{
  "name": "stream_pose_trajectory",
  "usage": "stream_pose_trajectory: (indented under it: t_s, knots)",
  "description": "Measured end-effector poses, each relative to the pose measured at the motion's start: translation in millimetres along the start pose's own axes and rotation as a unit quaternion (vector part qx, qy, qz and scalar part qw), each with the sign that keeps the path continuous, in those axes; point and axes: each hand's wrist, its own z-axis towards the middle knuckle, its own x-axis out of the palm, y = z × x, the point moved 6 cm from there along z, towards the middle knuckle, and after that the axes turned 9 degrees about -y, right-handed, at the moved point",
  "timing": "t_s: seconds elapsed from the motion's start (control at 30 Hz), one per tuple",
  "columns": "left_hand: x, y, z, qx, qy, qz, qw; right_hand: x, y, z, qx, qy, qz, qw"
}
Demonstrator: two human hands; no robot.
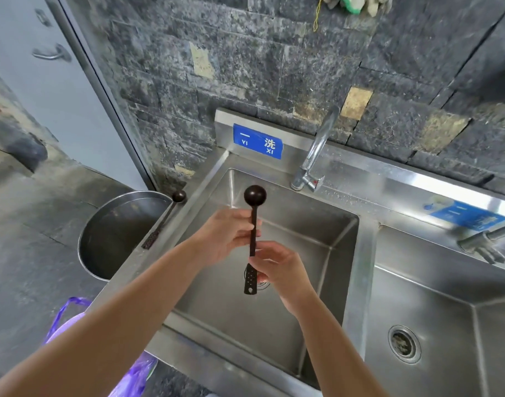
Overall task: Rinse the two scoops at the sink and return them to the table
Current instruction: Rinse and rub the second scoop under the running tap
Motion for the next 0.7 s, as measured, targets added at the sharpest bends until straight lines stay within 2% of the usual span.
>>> stream_pose_trajectory:
  t_s: [0.27, 0.43, 0.7]
  knots:
    - [-47, 31, -1, 0.015, -0.048, 0.137, 0.989, 31, -26, 3, 0.102, 0.058, -0.05, 0.992]
    - [-75, 37, -2, 0.009, -0.069, 0.224, 0.972, 57, -37, 6, 0.11, 0.077, -0.055, 0.989]
    - [-129, 36, 10, -0.027, -0.051, 0.173, 0.983, 105, -45, 22, 0.117, 0.084, -0.086, 0.986]
